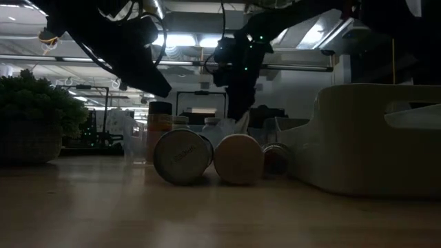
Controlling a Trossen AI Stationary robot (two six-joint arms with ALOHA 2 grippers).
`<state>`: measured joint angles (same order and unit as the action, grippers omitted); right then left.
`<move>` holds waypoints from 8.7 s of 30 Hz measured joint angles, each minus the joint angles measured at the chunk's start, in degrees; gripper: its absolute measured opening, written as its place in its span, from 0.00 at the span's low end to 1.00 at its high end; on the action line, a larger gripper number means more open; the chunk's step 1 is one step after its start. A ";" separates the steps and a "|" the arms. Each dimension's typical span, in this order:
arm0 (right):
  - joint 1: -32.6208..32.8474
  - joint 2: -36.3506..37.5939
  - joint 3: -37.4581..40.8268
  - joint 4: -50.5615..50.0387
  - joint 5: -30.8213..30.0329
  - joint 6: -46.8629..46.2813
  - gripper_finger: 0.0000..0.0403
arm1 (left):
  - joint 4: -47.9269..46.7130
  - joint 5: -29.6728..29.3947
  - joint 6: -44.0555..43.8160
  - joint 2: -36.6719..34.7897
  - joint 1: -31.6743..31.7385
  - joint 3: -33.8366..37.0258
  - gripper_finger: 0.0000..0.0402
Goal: Sort spices by type
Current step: Put the yellow seasoning bottle into the white bin
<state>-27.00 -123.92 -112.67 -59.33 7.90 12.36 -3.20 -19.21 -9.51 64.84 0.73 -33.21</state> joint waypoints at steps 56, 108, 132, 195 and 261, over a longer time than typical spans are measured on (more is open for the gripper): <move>34.77 45.68 19.94 -23.61 -29.42 -27.13 0.64 | -7.05 7.35 -61.24 19.97 -20.42 -14.36 0.63; 56.27 59.06 67.87 23.76 -32.74 -49.44 0.64 | -3.24 17.47 -57.98 38.27 -15.52 -19.43 0.48; 56.23 59.04 67.89 32.63 -27.75 -49.58 0.64 | -2.87 16.89 -47.15 30.27 -15.62 -19.15 0.48; 51.03 57.20 67.85 60.31 -35.03 -38.98 0.64 | 39.16 0.78 5.94 30.14 -16.03 -19.28 0.49; 45.38 50.19 67.47 82.19 -15.38 -13.03 0.53 | 39.03 2.77 9.28 29.88 -16.90 -19.25 0.65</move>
<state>18.39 -73.73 -45.20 22.86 -7.49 -0.67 35.83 -16.45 -0.23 94.72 -16.16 -52.46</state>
